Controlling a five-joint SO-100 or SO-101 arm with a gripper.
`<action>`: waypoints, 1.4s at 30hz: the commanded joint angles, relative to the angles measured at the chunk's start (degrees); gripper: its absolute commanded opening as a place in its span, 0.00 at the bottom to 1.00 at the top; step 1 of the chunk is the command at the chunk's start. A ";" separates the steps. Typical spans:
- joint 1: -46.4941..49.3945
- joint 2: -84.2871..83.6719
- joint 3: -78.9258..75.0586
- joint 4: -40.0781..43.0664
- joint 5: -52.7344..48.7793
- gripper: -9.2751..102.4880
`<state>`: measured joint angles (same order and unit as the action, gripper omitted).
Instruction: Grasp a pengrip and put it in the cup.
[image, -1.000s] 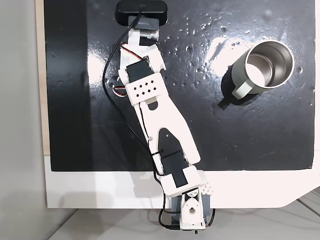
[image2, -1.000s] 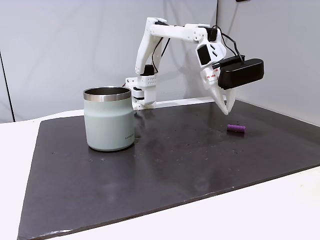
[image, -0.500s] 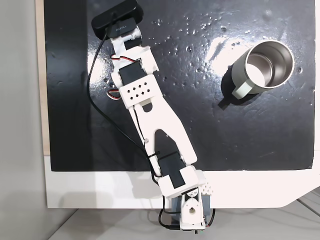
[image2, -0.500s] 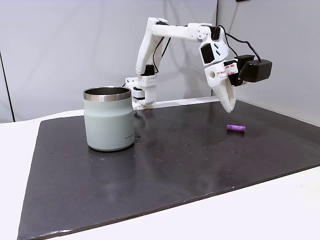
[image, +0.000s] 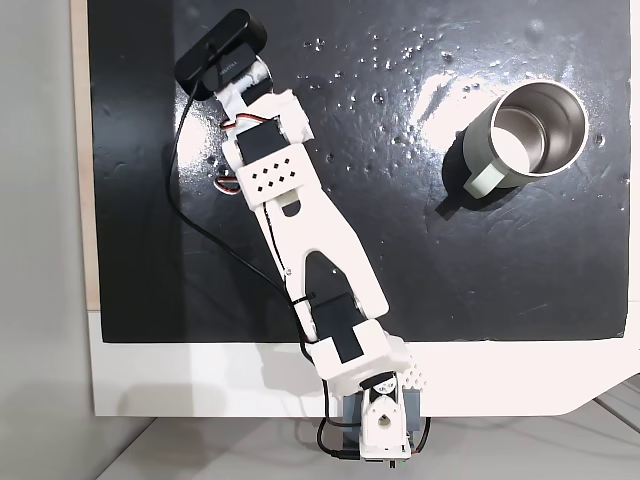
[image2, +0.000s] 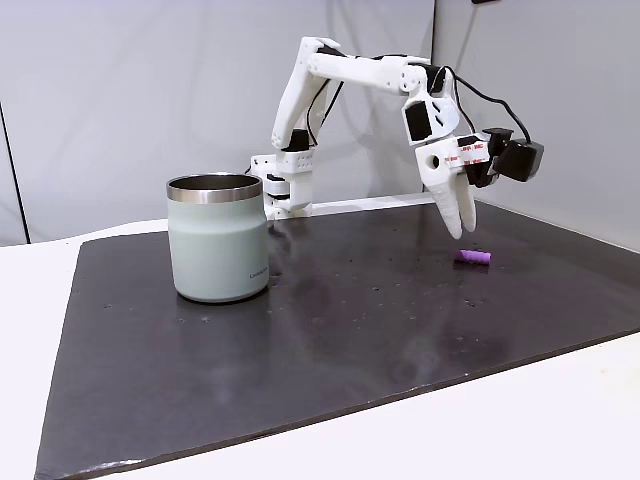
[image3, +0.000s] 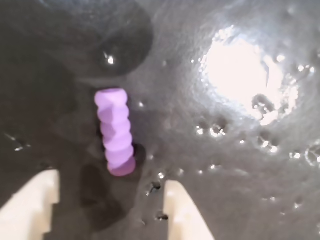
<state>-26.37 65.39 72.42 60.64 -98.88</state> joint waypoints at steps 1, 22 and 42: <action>1.14 -0.97 -5.80 -1.93 -1.67 0.34; 0.18 -14.24 -14.50 1.58 -1.67 0.23; 6.59 -0.79 -25.05 26.63 10.63 0.08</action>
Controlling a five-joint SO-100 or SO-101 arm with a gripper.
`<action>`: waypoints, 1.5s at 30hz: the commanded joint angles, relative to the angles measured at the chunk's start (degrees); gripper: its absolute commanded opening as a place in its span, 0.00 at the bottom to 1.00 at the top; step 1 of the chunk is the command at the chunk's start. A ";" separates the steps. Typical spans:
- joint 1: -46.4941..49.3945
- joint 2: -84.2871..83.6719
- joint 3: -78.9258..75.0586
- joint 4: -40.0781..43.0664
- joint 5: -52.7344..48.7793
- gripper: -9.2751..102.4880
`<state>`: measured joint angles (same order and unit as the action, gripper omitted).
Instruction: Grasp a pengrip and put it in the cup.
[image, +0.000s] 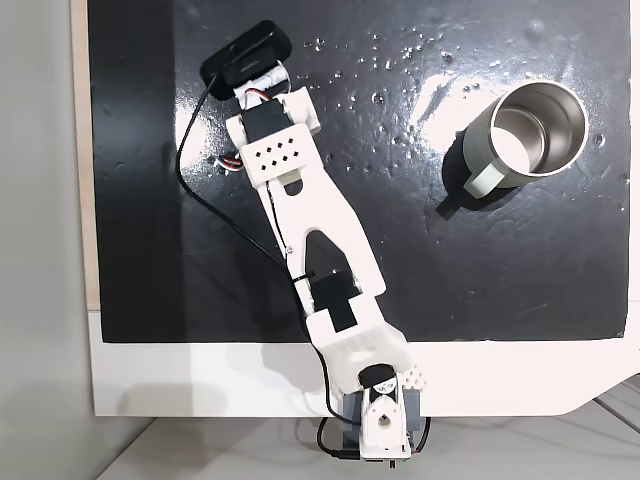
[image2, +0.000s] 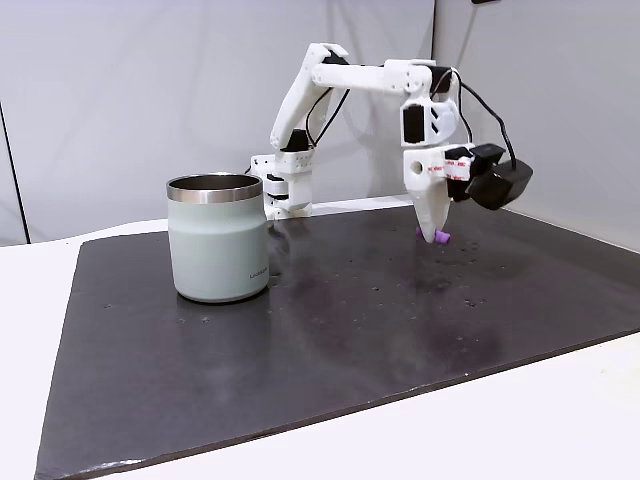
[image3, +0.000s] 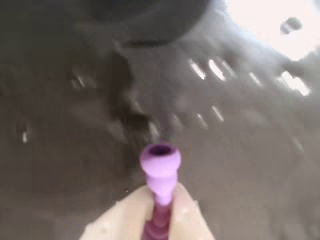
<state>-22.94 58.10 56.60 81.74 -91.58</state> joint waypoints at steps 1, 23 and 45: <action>4.31 7.12 -11.95 8.35 4.31 0.08; 44.91 17.14 -33.49 20.57 -1.05 0.08; 50.71 -16.44 -71.72 22.94 -4.83 0.08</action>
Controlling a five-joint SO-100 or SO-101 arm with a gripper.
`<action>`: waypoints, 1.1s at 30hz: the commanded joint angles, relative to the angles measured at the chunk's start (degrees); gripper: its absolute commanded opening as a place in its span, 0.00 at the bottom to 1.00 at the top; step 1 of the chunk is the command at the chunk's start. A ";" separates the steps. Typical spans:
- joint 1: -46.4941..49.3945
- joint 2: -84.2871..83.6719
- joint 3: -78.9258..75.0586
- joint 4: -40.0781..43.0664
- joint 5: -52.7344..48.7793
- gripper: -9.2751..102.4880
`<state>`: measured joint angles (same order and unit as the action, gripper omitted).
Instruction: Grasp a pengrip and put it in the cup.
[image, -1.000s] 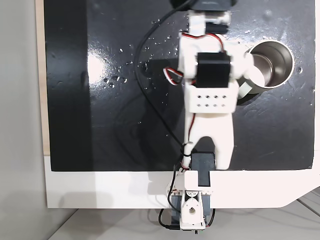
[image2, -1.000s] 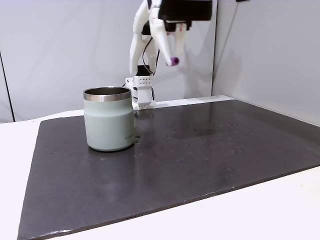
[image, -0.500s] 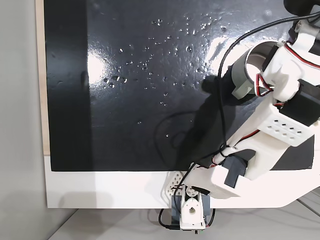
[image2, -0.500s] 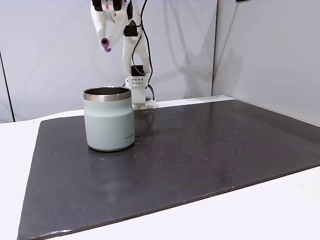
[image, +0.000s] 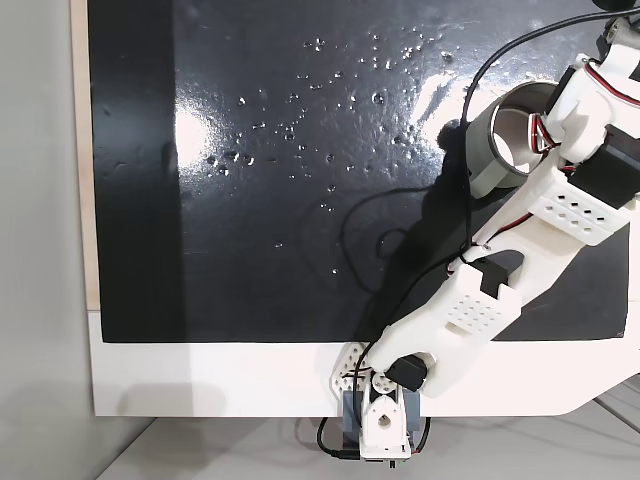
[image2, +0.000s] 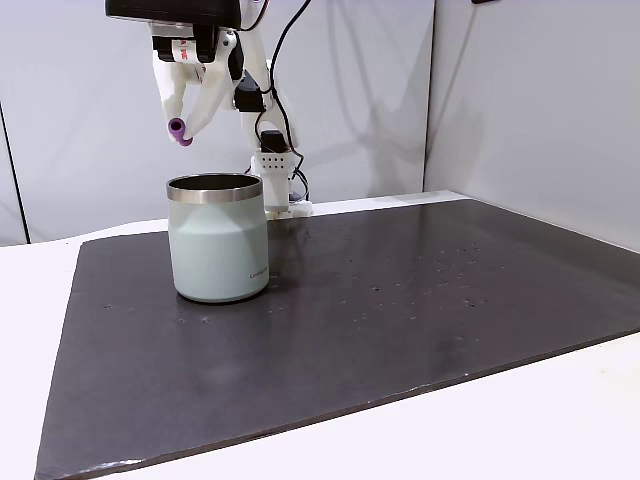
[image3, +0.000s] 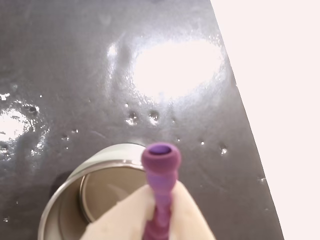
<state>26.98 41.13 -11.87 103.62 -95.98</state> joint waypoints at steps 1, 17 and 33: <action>0.88 0.35 -2.99 1.14 -0.44 0.08; 3.43 12.13 25.05 1.23 0.97 0.08; -2.11 22.85 40.52 1.23 8.17 0.10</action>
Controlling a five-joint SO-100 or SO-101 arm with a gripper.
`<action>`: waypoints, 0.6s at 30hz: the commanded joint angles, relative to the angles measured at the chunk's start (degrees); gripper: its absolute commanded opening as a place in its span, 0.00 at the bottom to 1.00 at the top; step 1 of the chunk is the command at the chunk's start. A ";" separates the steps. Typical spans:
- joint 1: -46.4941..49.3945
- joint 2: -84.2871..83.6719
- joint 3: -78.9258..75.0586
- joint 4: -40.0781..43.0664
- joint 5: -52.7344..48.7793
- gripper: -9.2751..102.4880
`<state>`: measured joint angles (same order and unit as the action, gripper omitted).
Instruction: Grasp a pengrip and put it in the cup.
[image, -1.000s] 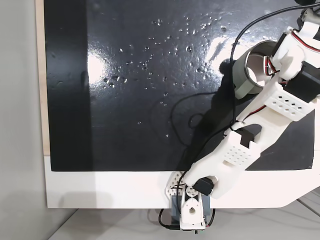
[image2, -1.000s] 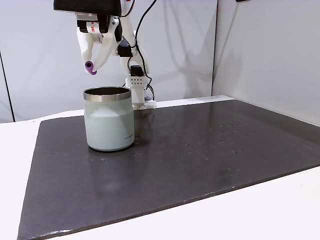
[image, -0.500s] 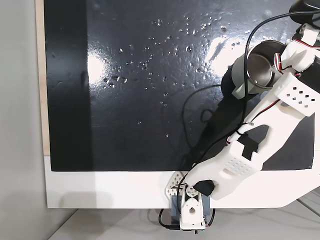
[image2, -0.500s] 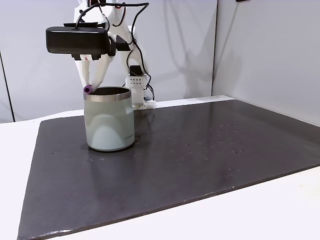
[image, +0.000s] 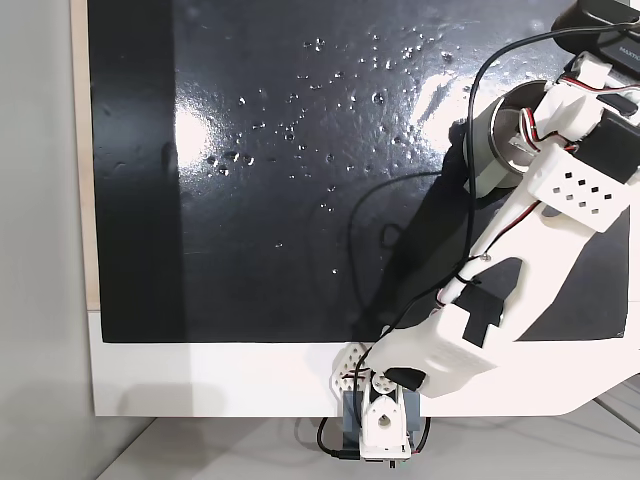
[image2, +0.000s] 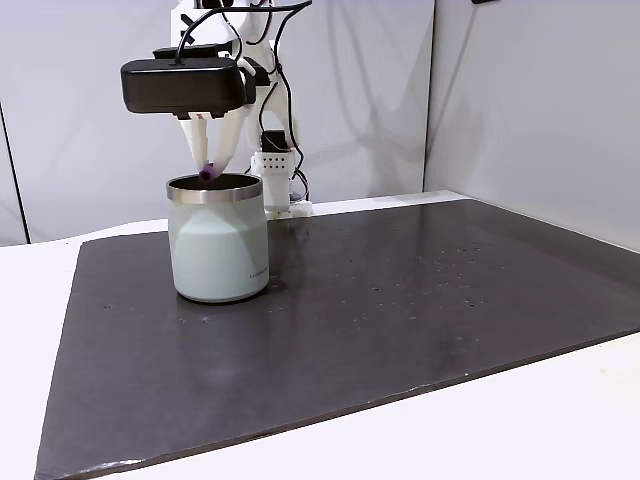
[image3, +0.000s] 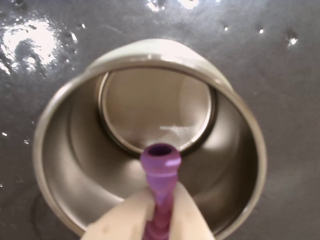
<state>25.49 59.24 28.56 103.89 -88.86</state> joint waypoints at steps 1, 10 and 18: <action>-0.62 4.83 0.35 0.97 1.05 0.12; -0.35 7.03 3.69 0.88 0.00 0.31; -0.53 7.73 3.69 0.88 -0.53 0.32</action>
<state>25.58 62.40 32.61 104.06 -88.42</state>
